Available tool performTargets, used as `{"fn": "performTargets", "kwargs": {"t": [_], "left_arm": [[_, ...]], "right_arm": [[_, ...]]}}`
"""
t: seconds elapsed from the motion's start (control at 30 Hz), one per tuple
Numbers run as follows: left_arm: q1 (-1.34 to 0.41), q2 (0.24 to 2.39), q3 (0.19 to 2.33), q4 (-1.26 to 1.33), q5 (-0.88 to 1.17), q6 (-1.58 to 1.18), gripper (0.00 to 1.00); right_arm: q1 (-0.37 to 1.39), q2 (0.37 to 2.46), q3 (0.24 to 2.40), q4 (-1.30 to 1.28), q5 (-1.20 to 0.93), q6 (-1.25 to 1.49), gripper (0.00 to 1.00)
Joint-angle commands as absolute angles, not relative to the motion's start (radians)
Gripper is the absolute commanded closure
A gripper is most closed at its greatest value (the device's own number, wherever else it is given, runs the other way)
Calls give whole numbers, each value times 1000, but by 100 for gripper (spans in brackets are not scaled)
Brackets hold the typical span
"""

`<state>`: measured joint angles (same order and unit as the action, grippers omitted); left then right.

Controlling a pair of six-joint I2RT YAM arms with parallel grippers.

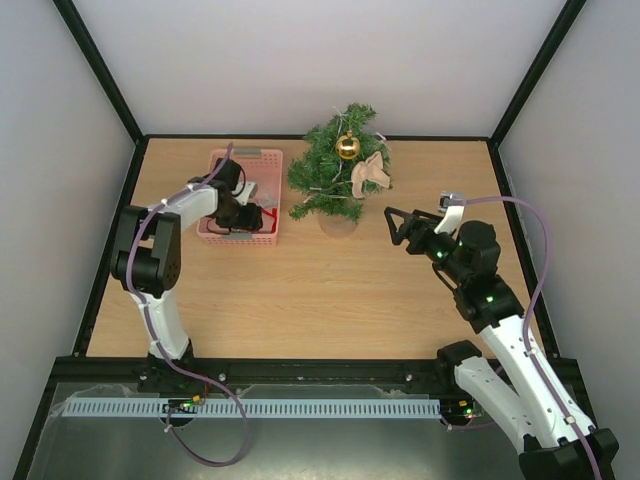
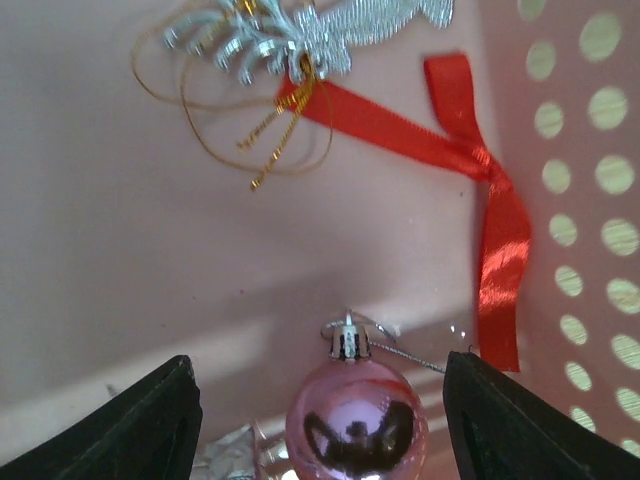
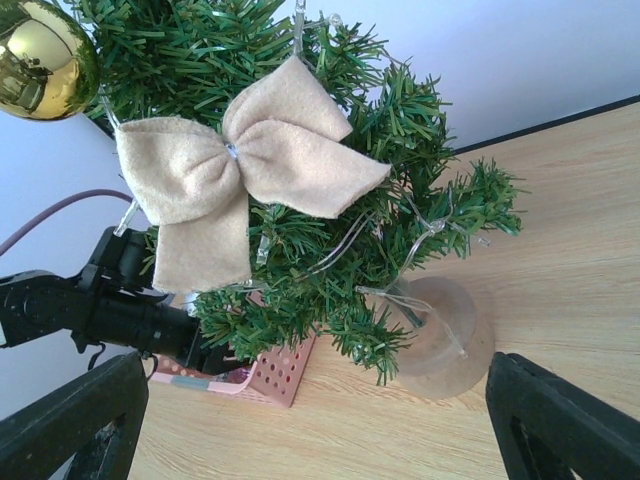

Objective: Decorate the small christmas tree
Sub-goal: Pick up the decoration item from the storage box.

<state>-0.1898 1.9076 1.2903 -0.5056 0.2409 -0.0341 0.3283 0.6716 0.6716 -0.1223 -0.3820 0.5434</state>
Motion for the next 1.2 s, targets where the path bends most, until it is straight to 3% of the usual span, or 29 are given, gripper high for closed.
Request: {"fn": "performTargets", "kwargs": {"t": [0.0, 0.33, 0.63, 1.17], "left_arm": [[-218, 1928, 1316, -584, 166, -20, 33], [-265, 1918, 1312, -589, 132, -28, 40], [-313, 1887, 1324, -626, 20, -38, 40], [-313, 1876, 1251, -602, 29, -80, 30]], "right_arm": [[331, 679, 688, -112, -395, 520, 9], [331, 688, 716, -146, -402, 517, 11], [331, 664, 708, -152, -379, 531, 11], [331, 672, 729, -178, -371, 523, 11]]}}
